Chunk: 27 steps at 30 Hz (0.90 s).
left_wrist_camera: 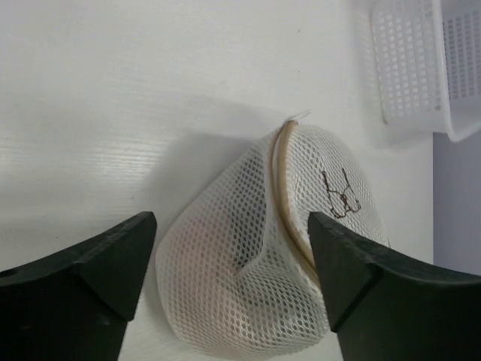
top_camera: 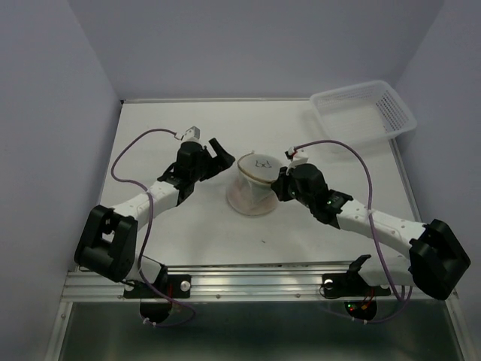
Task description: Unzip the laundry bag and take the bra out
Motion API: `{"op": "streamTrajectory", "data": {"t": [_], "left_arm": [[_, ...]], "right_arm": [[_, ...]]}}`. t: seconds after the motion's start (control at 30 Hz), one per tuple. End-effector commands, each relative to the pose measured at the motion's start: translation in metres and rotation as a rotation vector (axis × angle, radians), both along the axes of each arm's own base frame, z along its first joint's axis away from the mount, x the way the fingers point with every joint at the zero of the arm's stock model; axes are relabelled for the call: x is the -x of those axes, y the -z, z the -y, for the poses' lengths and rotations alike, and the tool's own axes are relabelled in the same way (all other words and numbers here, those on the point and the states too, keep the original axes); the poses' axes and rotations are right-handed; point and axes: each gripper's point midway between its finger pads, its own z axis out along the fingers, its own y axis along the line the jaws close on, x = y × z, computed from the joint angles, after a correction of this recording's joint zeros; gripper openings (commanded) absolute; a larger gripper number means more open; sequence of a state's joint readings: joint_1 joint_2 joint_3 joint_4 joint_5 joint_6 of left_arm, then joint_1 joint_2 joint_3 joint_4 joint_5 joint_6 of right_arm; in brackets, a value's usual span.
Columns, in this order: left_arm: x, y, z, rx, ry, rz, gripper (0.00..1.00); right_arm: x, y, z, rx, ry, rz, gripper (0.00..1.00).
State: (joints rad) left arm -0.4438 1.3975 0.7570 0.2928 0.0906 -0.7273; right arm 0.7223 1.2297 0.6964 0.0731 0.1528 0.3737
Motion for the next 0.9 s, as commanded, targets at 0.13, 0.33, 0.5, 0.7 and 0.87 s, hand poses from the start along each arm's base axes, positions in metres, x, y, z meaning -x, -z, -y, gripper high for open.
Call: {"op": "streamTrajectory", "data": {"t": [0.13, 0.33, 0.5, 0.7, 0.87], "left_arm": [[-0.003, -0.044, -0.004, 0.117, -0.102, 0.061, 0.99], [0.028, -0.044, 0.023, 0.17, -0.041, 0.038, 0.99], [0.032, -0.022, 0.04, 0.133, -0.031, -0.011, 0.94], [0.036, -0.005, 0.046, 0.11, -0.023, -0.047, 0.82], [0.041, -0.013, 0.034, 0.096, -0.062, -0.025, 0.85]], "right_arm": [[0.002, -0.015, -0.05, -0.108, -0.034, 0.02, 0.01], [0.008, -0.013, -0.079, -0.091, -0.085, 0.034, 0.01], [0.007, -0.017, -0.084, -0.092, -0.087, 0.048, 0.01], [0.005, -0.025, -0.083, -0.094, -0.082, 0.068, 0.01], [0.004, -0.02, -0.08, -0.075, -0.071, 0.069, 0.01]]}}
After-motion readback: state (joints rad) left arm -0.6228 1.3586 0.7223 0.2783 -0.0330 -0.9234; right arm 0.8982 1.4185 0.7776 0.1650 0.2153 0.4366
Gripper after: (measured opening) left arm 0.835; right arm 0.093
